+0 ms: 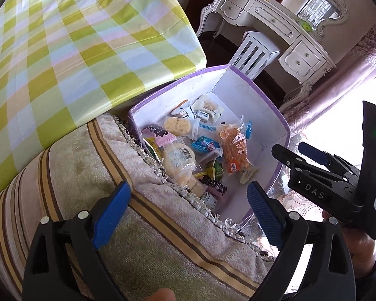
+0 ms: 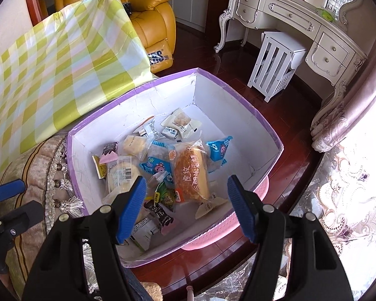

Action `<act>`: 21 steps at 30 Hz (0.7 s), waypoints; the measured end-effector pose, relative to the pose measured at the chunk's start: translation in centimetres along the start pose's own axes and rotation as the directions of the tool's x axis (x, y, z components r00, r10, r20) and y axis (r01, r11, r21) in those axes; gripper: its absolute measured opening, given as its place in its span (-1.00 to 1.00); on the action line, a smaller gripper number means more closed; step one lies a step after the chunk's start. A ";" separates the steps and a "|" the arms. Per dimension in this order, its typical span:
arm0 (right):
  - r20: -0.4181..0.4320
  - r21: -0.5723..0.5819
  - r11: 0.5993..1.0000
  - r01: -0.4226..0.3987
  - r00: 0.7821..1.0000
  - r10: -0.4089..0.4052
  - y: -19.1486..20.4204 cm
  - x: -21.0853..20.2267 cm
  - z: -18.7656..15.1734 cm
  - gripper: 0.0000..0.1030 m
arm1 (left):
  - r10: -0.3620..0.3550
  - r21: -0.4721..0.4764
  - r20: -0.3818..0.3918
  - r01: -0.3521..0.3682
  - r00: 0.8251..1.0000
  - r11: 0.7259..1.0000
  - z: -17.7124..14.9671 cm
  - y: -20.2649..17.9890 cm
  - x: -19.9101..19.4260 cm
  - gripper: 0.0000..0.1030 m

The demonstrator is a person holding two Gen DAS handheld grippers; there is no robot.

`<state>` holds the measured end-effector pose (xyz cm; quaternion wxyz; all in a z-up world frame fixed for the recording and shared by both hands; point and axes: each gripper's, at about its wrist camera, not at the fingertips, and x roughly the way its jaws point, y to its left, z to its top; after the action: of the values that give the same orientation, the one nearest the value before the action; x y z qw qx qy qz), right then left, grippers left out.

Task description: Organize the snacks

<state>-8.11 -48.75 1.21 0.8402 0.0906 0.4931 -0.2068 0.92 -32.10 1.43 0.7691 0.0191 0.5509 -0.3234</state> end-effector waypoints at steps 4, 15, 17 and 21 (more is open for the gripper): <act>0.003 -0.006 1.000 0.000 1.000 0.000 0.1 0.0 0.0 0.30 | 0.004 -0.001 -0.006 -0.004 1.000 1.000 0.1 -0.1 0.1 0.85; 0.001 -0.006 1.000 0.002 1.000 -0.002 0.1 0.1 -0.1 0.30 | -0.048 -0.040 0.003 0.048 0.999 0.998 0.3 0.4 0.3 0.92; 0.000 -0.007 1.000 0.001 1.000 -0.001 0.1 0.1 -0.1 0.30 | -0.045 -0.040 0.003 0.045 0.999 0.998 0.4 0.4 0.4 0.92; 0.000 -0.006 1.000 0.002 1.000 -0.002 0.1 0.1 -0.1 0.31 | -0.049 -0.046 0.006 0.049 0.999 0.998 0.4 0.5 0.4 0.92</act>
<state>-8.11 -48.66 1.03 0.8403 0.0873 0.4937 -0.2062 1.61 -32.10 1.08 0.7626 -0.0130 0.5566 -0.3294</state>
